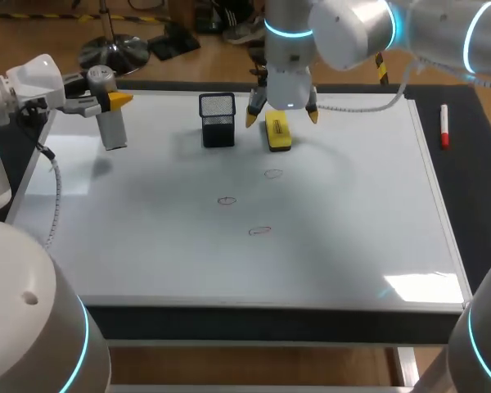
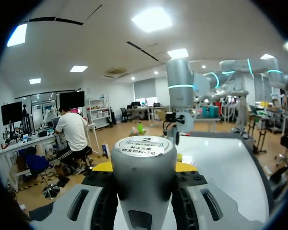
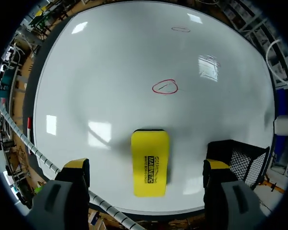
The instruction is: Pick up the inspection probe, press it on each red-marked spot on the whiteboard one by one, put down the probe, pick up the eraser, and wipe off all the red marks.
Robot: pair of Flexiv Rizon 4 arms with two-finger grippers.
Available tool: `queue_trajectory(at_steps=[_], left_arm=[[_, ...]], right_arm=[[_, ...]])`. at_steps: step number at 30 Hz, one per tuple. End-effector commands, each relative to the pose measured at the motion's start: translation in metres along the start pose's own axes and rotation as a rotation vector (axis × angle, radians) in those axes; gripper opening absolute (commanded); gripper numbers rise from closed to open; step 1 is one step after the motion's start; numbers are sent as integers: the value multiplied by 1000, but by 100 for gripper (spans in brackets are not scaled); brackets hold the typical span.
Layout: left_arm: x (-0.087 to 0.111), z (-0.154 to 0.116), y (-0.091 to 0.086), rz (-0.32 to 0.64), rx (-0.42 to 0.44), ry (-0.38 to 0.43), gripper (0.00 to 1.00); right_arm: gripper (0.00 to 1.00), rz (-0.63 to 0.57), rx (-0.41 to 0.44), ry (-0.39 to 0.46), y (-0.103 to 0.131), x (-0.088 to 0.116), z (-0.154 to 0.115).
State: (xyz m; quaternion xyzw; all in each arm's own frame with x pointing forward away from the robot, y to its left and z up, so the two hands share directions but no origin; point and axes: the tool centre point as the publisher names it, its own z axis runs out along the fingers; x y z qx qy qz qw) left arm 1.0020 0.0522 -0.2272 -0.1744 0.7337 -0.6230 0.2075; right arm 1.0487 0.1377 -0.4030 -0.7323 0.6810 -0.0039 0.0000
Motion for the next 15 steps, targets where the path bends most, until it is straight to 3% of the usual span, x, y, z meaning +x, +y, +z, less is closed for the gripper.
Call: queue_trajectory(at_steps=[1,15], left_arm=[[0,0,0,2,2,0,0],[0,0,0,2,2,0,0]], right_arm=[[100,-20,7,3,2,-1,5],[100,-48,-4,9,-11,0,15]])
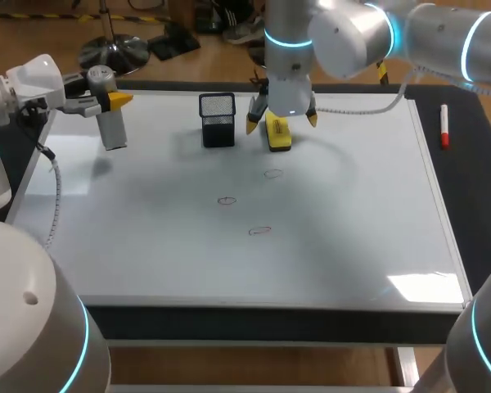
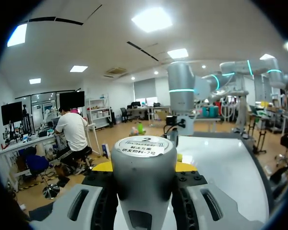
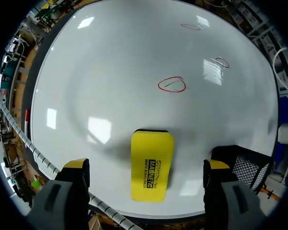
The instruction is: Pick up the inspection probe, press it on each red-marked spot on the whiteboard one by one, put down the probe, pick up the eraser, and wipe off all the red marks.
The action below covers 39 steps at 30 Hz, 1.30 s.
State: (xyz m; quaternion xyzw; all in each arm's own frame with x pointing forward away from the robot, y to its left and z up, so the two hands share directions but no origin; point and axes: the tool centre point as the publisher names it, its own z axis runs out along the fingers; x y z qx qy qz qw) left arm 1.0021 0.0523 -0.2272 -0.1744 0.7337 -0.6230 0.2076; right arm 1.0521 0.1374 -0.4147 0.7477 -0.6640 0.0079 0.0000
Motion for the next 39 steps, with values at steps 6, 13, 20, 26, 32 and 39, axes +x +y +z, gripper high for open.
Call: queue_trajectory(at_steps=[6,13,20,26,32,39], left_arm=[[0,0,0,2,2,0,0],[0,0,0,2,2,0,0],[0,0,0,2,2,0,0],[0,0,0,2,2,0,0],[0,0,0,2,2,0,0],[0,0,0,2,2,0,0]], right_arm=[[100,-1,-22,2,-12,-2,8],[98,16,-25,1,-15,0,13],[0,23,-30,-2,-14,0,12],[0,103,-10,4,-14,11,-2],[0,313,-11,9,-14,38,-18],[0,561,-17,35,-2,83,-35]])
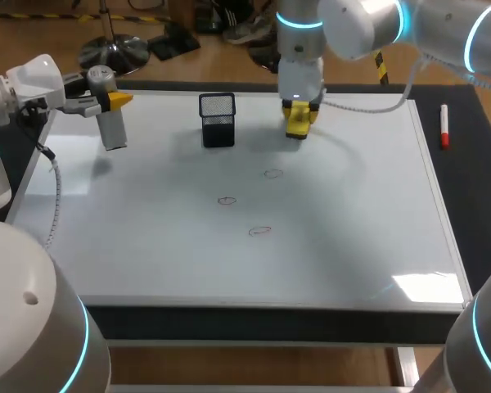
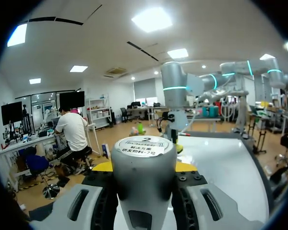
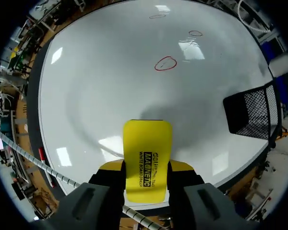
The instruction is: Pick up the inspection probe, press it on each red-marked spot on the whiteboard one by one, put down the probe, pick up the eraser, and wipe off all the red marks.
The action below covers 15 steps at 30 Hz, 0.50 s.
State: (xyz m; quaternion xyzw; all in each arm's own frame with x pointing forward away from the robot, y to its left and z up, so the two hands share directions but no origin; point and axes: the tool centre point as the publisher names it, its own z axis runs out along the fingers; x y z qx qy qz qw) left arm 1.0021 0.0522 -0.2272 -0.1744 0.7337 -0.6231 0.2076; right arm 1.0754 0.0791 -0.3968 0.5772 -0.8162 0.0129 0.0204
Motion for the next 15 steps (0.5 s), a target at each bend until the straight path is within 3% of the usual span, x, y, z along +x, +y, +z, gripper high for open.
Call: queue_trajectory(at_steps=[1,15], left_arm=[[0,0,0,2,2,0,0],[0,0,0,2,2,0,0]], right_arm=[[0,129,8,-3,3,34,-19],[0,412,2,-20,20,128,-19]])
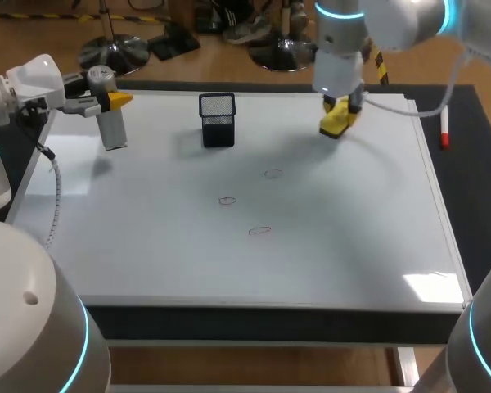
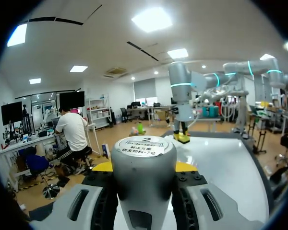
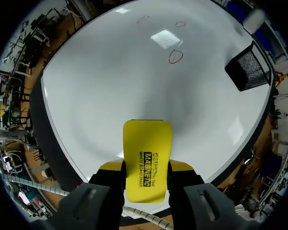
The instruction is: Pick up the inspection probe, press it on each red-marked spot on the whiteboard one by one, put down the probe, pick up the eraser, and wipe off all the red marks.
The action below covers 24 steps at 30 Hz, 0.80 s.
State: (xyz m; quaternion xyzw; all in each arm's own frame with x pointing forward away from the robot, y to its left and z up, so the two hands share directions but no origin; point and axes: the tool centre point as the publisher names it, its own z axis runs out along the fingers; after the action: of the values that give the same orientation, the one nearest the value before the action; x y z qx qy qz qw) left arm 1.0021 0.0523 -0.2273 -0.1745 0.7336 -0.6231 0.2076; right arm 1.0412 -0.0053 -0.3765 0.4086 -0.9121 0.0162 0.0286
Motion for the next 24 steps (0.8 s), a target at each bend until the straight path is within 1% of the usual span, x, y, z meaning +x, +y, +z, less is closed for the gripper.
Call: queue_trajectory(at_steps=[1,6,11,18,24], left_arm=[[0,0,0,2,2,0,0],[0,0,0,2,2,0,0],[0,0,0,2,2,0,0],[0,0,0,2,2,0,0],[0,0,0,2,2,0,0]], right_arm=[[0,37,6,-42,2,45,-2],[0,92,-5,-29,6,70,3],[0,135,-15,-34,11,89,9],[0,158,-27,-20,18,99,18],[0,161,-26,-19,19,101,19]])
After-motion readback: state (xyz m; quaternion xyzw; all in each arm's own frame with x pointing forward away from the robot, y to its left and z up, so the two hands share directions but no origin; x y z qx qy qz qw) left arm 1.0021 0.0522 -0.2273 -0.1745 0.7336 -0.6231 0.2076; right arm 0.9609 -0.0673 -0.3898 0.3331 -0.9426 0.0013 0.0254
